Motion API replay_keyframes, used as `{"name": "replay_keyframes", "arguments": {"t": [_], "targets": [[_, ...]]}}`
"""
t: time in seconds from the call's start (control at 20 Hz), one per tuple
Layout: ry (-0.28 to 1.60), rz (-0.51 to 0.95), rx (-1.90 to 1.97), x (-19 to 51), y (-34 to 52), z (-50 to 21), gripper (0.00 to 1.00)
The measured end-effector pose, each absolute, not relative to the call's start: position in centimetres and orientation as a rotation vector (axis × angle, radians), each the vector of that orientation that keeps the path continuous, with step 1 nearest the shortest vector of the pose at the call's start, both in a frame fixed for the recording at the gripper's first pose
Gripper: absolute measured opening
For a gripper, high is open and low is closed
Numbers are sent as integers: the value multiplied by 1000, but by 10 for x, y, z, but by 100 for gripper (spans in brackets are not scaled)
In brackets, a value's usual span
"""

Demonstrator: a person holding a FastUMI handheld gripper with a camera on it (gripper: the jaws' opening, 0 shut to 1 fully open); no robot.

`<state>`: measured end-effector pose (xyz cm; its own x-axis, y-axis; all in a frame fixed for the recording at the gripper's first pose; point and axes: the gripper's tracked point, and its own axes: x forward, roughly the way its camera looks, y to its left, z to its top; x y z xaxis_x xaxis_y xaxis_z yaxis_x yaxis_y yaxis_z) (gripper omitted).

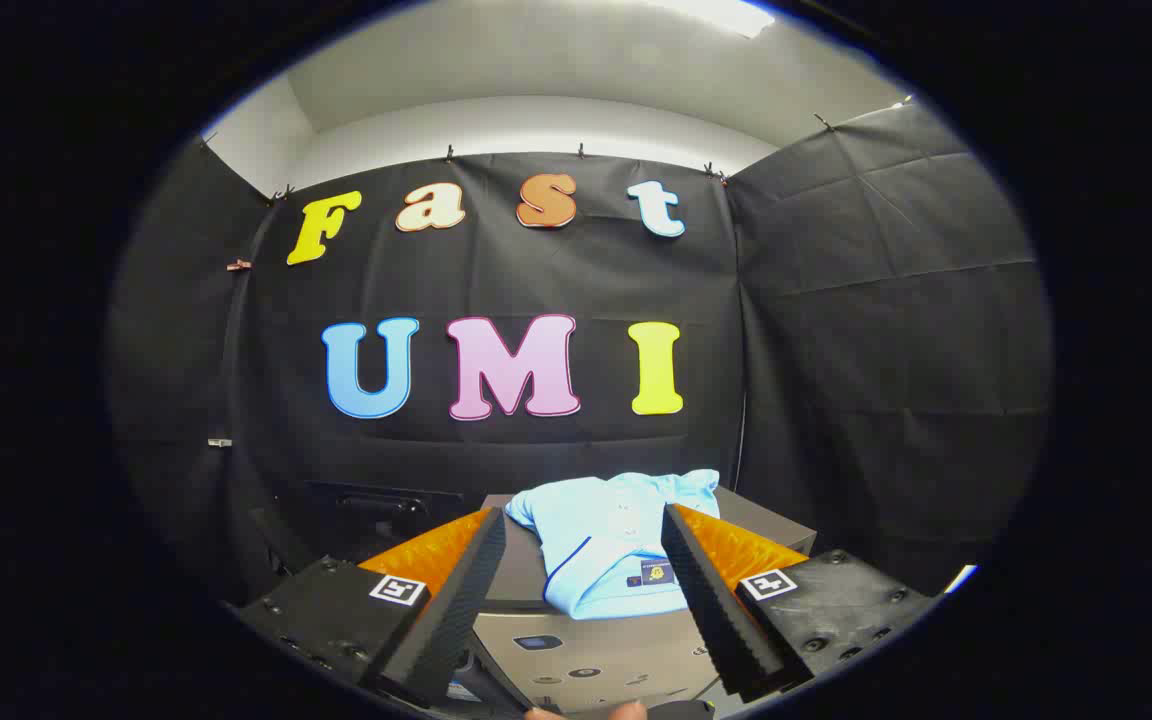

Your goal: Put the clothes into the washing machine and then close the washing machine lid.

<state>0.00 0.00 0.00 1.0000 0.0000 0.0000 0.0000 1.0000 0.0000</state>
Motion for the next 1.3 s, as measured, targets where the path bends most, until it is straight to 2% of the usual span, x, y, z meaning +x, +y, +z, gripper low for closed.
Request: {"name": "replay_keyframes", "arguments": {"t": [0.9,1.3], "targets": [[16,-22,20,4,-12,-6,98],[27,14,-8,21,-3,-8,98]]}}
